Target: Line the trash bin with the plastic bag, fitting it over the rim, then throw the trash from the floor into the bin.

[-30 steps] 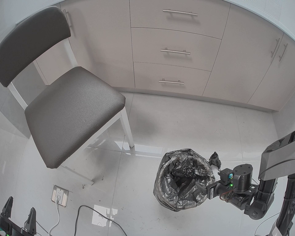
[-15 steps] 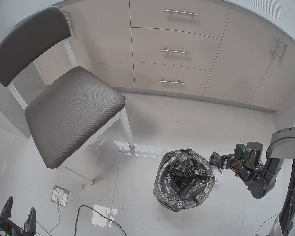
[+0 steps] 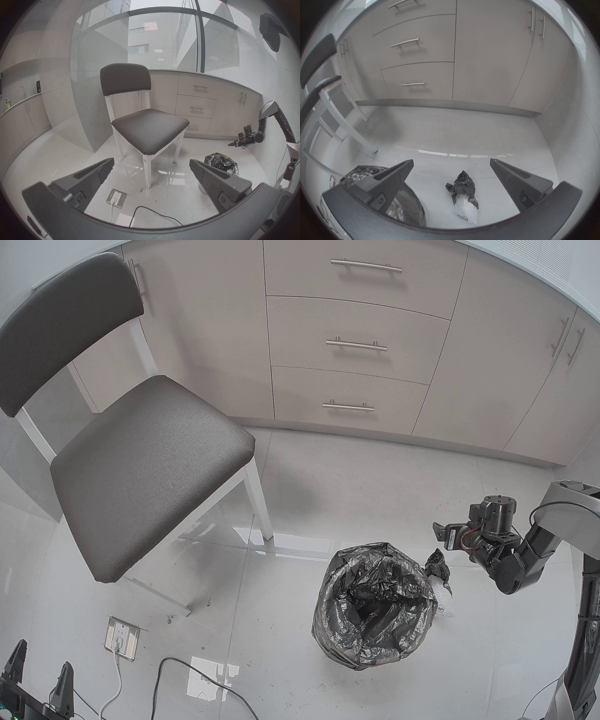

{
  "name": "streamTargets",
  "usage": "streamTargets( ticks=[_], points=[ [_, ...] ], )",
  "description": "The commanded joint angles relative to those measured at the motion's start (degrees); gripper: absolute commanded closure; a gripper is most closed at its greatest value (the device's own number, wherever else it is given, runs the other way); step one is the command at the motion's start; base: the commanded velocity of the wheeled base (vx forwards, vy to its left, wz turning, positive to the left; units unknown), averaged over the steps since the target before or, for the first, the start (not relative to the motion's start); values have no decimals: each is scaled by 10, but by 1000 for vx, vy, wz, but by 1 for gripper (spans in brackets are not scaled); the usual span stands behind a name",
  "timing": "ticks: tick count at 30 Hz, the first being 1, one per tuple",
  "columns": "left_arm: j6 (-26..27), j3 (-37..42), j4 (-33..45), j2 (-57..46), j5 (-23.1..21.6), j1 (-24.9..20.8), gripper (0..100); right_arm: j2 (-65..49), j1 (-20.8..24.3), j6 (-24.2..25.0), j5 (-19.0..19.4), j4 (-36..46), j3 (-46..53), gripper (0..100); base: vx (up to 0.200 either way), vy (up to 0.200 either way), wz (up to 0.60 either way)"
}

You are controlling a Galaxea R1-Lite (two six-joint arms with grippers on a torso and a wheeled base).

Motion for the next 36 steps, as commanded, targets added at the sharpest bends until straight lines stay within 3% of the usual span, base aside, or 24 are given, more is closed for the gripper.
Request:
streamTargets(
  ticks=[1,6,28,36],
  points=[
    [0,8,1,-9,0,0,0,61,-18,-3,0,38,-82,0,0,0,0],
    [0,8,1,-9,0,0,0,94,-18,-27,-4,53,-142,0,0,0,0],
    [0,7,1,-9,0,0,0,187,-29,-42,-7,201,-376,0,0,0,0],
    [0,7,1,-9,0,0,0,240,-35,-52,-29,238,-465,0,0,0,0]
  ],
)
